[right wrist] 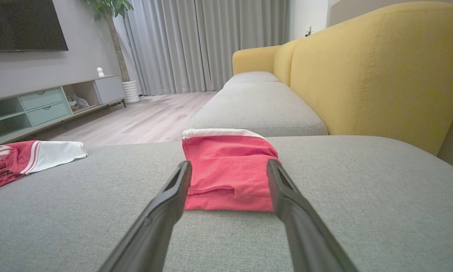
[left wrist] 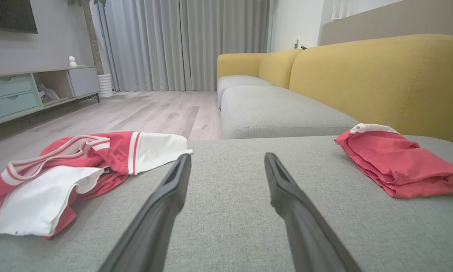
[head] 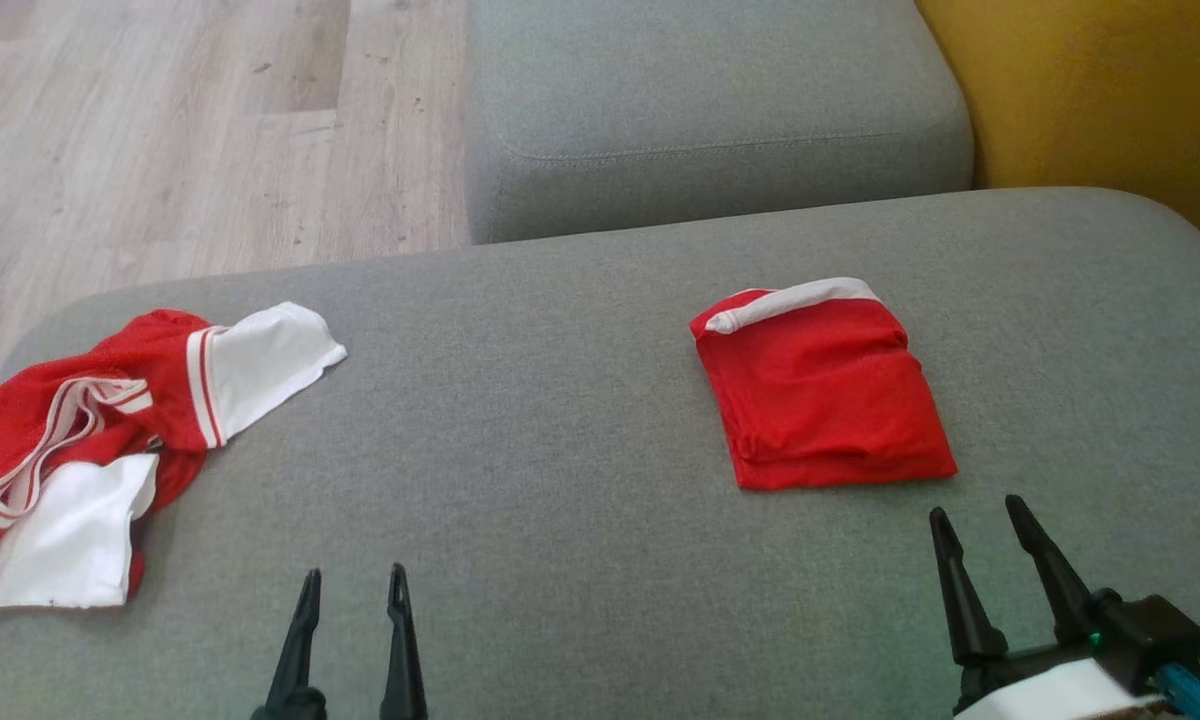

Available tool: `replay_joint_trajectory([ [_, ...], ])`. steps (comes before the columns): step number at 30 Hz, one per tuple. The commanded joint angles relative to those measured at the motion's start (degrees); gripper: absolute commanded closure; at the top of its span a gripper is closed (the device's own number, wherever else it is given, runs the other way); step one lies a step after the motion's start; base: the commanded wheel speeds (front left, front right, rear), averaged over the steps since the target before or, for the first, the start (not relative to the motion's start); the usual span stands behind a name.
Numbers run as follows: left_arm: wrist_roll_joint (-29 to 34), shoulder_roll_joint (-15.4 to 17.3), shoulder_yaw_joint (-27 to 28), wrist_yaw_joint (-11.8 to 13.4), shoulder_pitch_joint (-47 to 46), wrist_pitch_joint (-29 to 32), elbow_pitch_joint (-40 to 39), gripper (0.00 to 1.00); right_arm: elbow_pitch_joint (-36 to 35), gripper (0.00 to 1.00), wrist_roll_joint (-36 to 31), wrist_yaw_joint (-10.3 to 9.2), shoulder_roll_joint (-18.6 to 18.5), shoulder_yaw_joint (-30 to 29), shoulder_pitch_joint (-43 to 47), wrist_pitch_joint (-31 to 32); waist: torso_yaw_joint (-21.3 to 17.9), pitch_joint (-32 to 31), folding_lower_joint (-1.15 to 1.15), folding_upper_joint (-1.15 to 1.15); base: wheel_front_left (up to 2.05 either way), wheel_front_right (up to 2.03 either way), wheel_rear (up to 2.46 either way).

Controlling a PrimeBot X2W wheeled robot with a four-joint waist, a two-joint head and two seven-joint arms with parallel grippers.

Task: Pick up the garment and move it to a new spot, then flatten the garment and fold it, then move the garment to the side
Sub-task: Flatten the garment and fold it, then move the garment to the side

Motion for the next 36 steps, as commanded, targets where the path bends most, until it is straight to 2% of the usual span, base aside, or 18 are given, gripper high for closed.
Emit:
replay_joint_trajectory([
  [1,-0.46,-0.46,2.27,0.25,-1.34,-0.29,-1.57,0.0,-1.68,0.0,-0.22,0.39,-0.32,1.02,-1.47,-0.63,0.12,0.05,0.0,0.0,0.0,0.0,0.0],
  [8,-0.5,-0.47,2.5,0.5,-0.99,-0.29,-1.94,0.0,-1.44,0.0,0.12,0.39,-0.36,1.25,-1.54,-0.63,0.08,0.37,0.0,0.0,0.0,0.0,0.0],
  [16,0.37,-0.47,2.99,-0.54,-1.82,-0.29,-1.57,0.0,-0.29,0.0,0.63,0.39,-0.35,1.18,-1.75,-0.63,0.03,1.19,0.0,0.0,0.0,0.0,0.0],
  [20,-1.95,-0.47,3.74,-0.55,-2.28,-0.29,-1.96,0.0,1.39,0.0,1.52,0.39,-0.68,1.63,-3.41,-0.63,0.15,3.0,0.0,0.0,0.0,0.0,0.0],
  [22,-1.69,-0.47,4.02,-0.61,-2.74,-0.29,-2.33,0.0,2.65,0.0,3.29,0.39,-1.28,1.65,-5.66,-0.63,0.12,4.34,0.0,0.0,0.0,0.0,0.0],
  [27,-0.32,-0.48,3.45,-0.78,-4.97,-0.29,-3.46,0.0,9.57,0.0,5.85,0.39,-6.05,2.96,-15.06,-0.13,1.02,9.7,0.0,0.0,0.0,0.0,0.0],
  [36,0.2,-0.48,0.57,-1.31,-9.39,-0.29,-2.89,0.0,24.48,0.0,12.85,0.39,-11.04,4.77,-33.21,9.86,3.31,16.11,0.0,0.0,0.0,0.0,0.0],
])
